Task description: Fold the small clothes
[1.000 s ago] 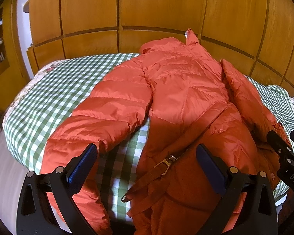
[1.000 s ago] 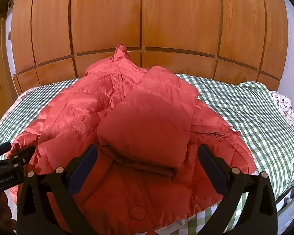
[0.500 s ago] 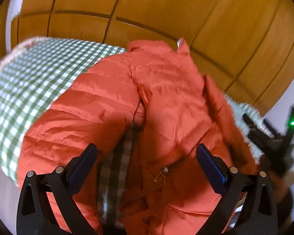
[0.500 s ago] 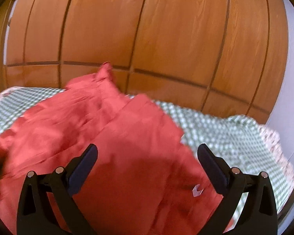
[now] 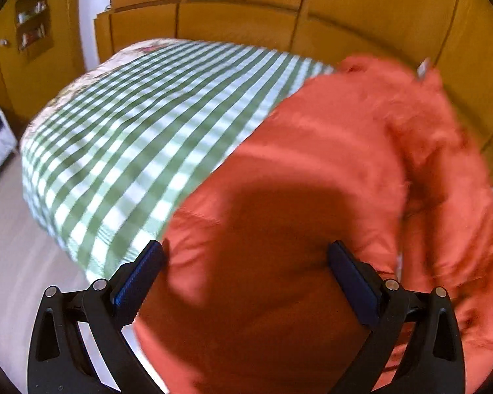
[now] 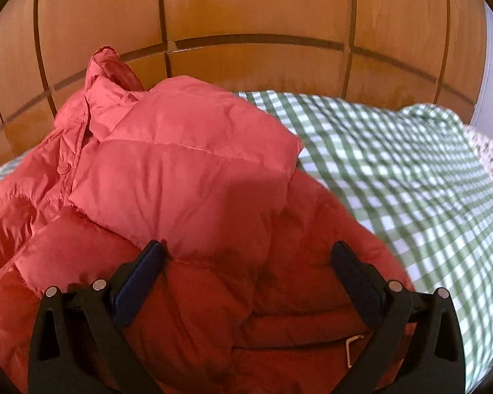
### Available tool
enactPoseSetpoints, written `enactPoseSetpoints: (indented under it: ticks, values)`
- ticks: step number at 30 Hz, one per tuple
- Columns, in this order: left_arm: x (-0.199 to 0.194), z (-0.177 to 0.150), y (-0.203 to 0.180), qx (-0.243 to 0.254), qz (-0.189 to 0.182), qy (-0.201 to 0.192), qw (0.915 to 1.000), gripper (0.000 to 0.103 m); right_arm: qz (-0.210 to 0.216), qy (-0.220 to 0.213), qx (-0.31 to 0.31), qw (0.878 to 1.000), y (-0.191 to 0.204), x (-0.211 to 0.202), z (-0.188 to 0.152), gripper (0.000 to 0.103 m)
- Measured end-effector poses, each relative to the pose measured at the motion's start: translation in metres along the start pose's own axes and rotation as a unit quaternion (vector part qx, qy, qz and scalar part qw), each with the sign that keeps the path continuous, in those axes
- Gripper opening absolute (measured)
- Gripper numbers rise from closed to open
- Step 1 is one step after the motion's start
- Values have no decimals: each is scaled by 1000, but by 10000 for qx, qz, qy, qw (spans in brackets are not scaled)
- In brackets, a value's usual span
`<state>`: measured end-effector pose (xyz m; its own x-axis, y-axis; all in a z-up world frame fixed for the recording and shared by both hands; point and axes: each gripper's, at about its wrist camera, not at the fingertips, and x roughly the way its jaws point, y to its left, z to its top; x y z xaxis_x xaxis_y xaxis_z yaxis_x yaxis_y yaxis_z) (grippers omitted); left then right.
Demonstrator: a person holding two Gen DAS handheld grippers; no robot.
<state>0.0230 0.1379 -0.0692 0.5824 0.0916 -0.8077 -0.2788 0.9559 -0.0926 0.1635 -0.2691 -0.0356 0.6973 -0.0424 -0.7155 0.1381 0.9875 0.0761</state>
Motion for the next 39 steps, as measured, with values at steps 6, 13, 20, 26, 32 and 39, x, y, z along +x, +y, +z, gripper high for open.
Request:
enactPoseSetpoints:
  ticks: [6,13,20,26,32,39]
  values:
    - [6,-14,2,-126,-40,129,9998,98,120,-2,106,9999,-6,2,-1,101]
    - [3,0,-19,678,-122,-131,9975,23,42,34,153,9999,0,1,-2,101]
    - [33,64,13,755,509,-387,9951,18,-250,91,276,9993,17,-11,-13,101]
    - [78,135,50,952,1299,-542,9855,18,-487,29,381,9981,44,-25,-31,101]
    - [120,208,57,1397,2214,-860,9613,18,-271,48,144,9995,87,-31,-45,101]
    - [159,223,56,1097,2772,-504,9532,62,-187,35,12,9998,95,-24,-45,101]
